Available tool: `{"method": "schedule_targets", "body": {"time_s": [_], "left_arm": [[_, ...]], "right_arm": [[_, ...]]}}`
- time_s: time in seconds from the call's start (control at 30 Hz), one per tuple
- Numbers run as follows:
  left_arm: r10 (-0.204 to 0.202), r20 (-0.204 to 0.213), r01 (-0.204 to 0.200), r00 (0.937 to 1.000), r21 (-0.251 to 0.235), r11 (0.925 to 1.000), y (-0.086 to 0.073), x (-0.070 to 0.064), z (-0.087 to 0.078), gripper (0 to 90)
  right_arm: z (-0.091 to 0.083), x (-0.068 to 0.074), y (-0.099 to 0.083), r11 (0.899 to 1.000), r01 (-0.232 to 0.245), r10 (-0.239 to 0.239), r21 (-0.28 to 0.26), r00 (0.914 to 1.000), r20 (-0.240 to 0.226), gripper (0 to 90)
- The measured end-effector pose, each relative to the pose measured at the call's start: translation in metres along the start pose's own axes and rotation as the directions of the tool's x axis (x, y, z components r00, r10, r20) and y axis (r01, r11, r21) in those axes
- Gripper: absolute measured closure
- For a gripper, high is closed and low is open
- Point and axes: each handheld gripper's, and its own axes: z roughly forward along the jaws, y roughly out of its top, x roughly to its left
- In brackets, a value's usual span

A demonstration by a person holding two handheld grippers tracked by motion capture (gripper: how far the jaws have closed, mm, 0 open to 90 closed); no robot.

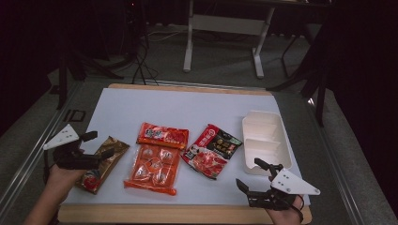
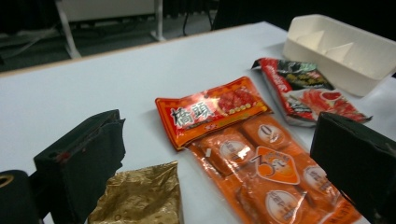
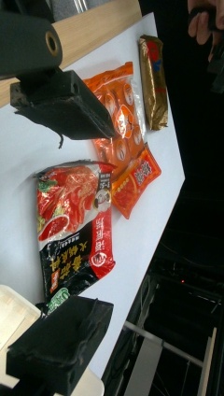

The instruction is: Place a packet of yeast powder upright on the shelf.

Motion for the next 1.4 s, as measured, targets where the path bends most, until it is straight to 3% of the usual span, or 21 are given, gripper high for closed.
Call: {"method": "schedule_targets", "body": {"time_s": [0.17,0.2,0.33,0.47,0.8,0.87,0.93,1.0,1.03,1.1,1.13,1.17,1.2,1.3,1.4], "left_arm": [[-0.011,-0.017,0.011,0.9998,0.024,0.9997,0.000,0.008,0.007,4.8],[-0.023,-0.032,0.024,0.9992,0.027,0.9993,-0.001,0.019,0.012,6.2],[-0.027,-0.048,0.028,0.9985,0.026,0.9993,-0.003,0.031,0.015,13.4],[-0.043,-0.064,0.047,0.9970,0.064,0.9968,-0.008,0.043,0.022,15.8],[-0.089,-0.088,0.102,0.9921,0.158,0.9821,-0.026,0.060,0.041,28.1],[-0.119,-0.094,0.133,0.9885,0.170,0.9764,-0.030,0.063,0.045,29.6],[-0.125,-0.104,0.142,0.9867,0.184,0.9727,-0.033,0.065,0.047,31.0],[-0.135,-0.125,0.160,0.9829,0.214,0.9636,-0.036,0.068,0.053,32.7],[-0.135,-0.125,0.160,0.9829,0.214,0.9636,-0.036,0.068,0.053,32.9],[-0.142,-0.153,0.179,0.9781,0.264,0.9478,-0.036,0.072,0.061,34.9],[-0.142,-0.153,0.179,0.9781,0.264,0.9478,-0.036,0.072,0.061,35.0],[-0.149,-0.164,0.192,0.9753,0.293,0.9367,-0.037,0.076,0.065,35.3],[-0.145,-0.180,0.195,0.9729,0.299,0.9341,-0.037,0.078,0.067,37.8],[-0.182,-0.174,0.229,0.9677,0.304,0.9249,-0.040,0.084,0.069,40.7],[-0.192,-0.146,0.231,0.9704,0.326,0.9168,-0.043,0.086,0.072,43.9]], "right_arm": [[-0.002,0.000,0.001,1.000,0.000,0.000,-0.010,1.0000,0.002,13.9],[-0.002,0.000,0.000,1.000,-0.002,0.002,-0.012,1.0000,0.004,14.0],[-0.001,0.000,-0.001,1.000,-0.001,0.001,-0.001,1.0000,0.004,14.0],[-0.001,0.000,-0.001,1.000,0.001,-0.001,-0.001,0.9999,0.016,15.1],[0.002,0.000,-0.003,1.000,0.001,-0.001,0.015,1.0000,0.003,15.7],[0.001,0.000,-0.003,1.000,0.002,-0.002,0.012,1.0000,0.006,15.7],[0.000,0.000,-0.003,1.000,0.000,-0.001,0.007,1.0000,0.006,15.7],[0.001,0.000,-0.003,1.000,0.002,-0.002,0.011,1.0000,0.004,15.8],[0.001,0.000,-0.004,1.000,0.003,-0.003,0.010,1.0000,0.006,15.7],[0.002,0.000,-0.004,1.000,0.005,-0.005,0.014,1.0000,0.006,15.8],[0.002,0.000,-0.004,1.000,0.005,-0.005,0.014,1.0000,0.006,15.8],[0.002,0.001,-0.004,1.000,0.006,-0.006,0.017,1.0000,0.004,15.7],[0.002,0.001,-0.004,1.000,0.007,-0.007,0.017,1.0000,0.006,15.7],[0.002,0.001,-0.005,1.000,0.007,-0.007,0.019,0.9999,0.008,15.7],[0.002,0.000,-0.005,1.000,0.003,-0.004,0.021,1.0000,0.008,15.7]]}}
